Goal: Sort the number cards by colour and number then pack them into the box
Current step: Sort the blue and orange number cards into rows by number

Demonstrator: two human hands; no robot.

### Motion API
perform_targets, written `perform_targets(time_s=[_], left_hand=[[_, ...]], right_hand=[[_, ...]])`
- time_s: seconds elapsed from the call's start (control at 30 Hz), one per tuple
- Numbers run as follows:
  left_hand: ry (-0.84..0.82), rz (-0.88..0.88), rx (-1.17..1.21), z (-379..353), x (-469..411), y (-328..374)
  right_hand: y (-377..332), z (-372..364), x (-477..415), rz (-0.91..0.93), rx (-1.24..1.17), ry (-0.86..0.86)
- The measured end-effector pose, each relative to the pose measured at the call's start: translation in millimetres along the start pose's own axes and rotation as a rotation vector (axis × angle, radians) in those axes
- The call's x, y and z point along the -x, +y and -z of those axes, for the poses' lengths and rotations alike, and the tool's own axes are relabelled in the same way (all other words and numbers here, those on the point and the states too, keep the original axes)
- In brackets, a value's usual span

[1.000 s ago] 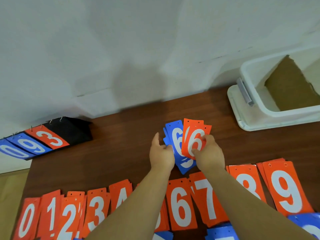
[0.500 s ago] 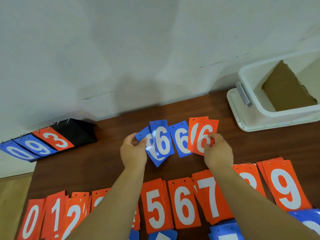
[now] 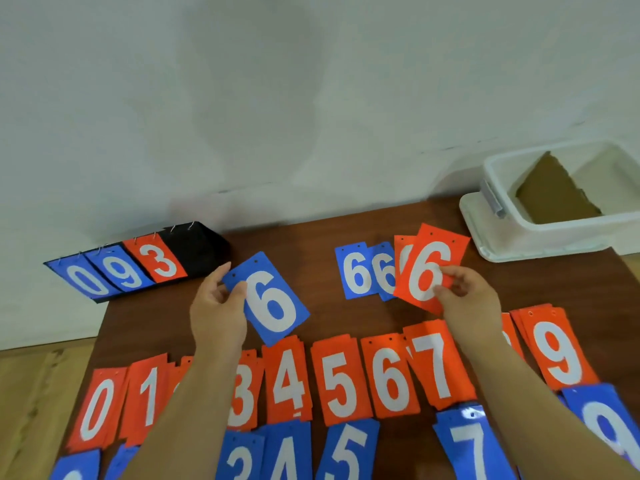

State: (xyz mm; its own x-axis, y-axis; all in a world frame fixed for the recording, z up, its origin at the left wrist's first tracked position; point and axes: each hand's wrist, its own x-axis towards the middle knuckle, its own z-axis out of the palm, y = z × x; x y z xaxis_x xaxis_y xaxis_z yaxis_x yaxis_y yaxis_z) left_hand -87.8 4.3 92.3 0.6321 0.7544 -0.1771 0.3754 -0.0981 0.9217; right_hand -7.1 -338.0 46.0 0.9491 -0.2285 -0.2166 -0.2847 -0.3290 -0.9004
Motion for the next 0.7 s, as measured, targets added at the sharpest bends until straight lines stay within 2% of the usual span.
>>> perform_targets(time_s=[0.27,0.37,0.57,0.7], left_hand=[[-0.167,-0.022,0.083,93.1,49.5,-26.9],[-0.226,-0.039,0.082,122.0,66.2,-42.8],[-0.307,-0.029,0.018,159.5,97.5,-76.0],[-0.373,0.056,0.009,157.2,115.1,-89.3]], right_hand=[[-27.7,0.8,115.0,0.051,0.003,-0.191],[-23.6,3.5,160.8,0.051,0.046,-0.199],[8.5,21.0,236.8,0.027,0.170,-0.141],[45.1,34.1,263.9,-0.088,0.255,-0.209]])
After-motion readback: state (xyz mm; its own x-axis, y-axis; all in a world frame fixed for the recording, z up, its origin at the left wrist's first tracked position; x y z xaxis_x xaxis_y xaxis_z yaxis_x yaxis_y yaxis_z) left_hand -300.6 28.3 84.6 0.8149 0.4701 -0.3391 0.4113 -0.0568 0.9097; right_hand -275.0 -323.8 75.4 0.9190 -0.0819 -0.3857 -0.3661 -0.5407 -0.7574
